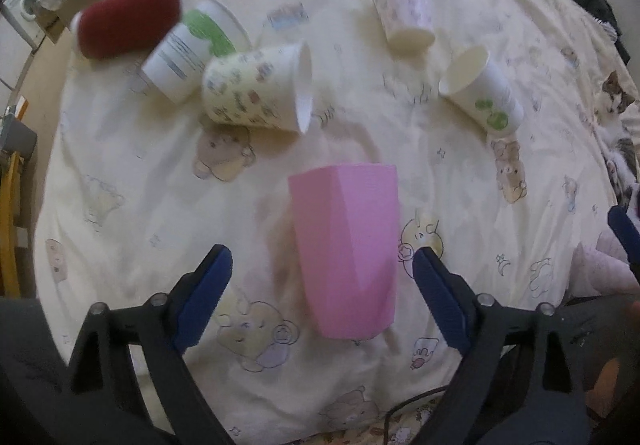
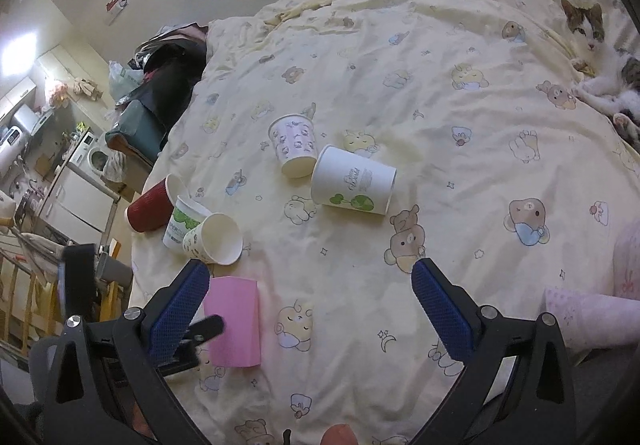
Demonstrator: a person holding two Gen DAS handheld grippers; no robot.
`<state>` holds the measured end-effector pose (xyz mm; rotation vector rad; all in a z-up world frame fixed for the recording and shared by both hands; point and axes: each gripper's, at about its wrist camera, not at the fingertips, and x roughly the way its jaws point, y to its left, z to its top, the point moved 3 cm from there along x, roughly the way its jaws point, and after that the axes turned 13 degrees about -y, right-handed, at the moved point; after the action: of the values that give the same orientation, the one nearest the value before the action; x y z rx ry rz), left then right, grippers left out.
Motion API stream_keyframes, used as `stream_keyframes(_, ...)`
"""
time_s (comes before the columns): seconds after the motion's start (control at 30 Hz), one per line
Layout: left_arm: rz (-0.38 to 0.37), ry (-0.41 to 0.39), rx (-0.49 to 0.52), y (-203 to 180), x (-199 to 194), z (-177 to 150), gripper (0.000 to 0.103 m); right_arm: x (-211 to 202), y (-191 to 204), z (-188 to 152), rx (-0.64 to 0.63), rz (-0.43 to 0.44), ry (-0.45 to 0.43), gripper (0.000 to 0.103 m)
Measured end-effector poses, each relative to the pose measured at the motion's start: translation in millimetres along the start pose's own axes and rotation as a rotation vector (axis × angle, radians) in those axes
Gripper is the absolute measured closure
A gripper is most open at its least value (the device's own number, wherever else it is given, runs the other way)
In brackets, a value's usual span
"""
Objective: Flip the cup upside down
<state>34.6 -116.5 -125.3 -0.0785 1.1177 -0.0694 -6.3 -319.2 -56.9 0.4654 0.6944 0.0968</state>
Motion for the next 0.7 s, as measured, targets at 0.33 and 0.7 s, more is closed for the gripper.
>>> stream_keyframes(0.33,0.014,0.034,0.013,-7.5,16.3,-15.0,0.013,4.7,-0.6,-2.0,0.003,-0.007,0.019,0.0)
stream_keyframes(0.7,0.026,-0.067,0.061,-6.0,2.3,-39.8,0.013,8.6,1.0,-4.0,-0.001,-0.009,0.037,0.0)
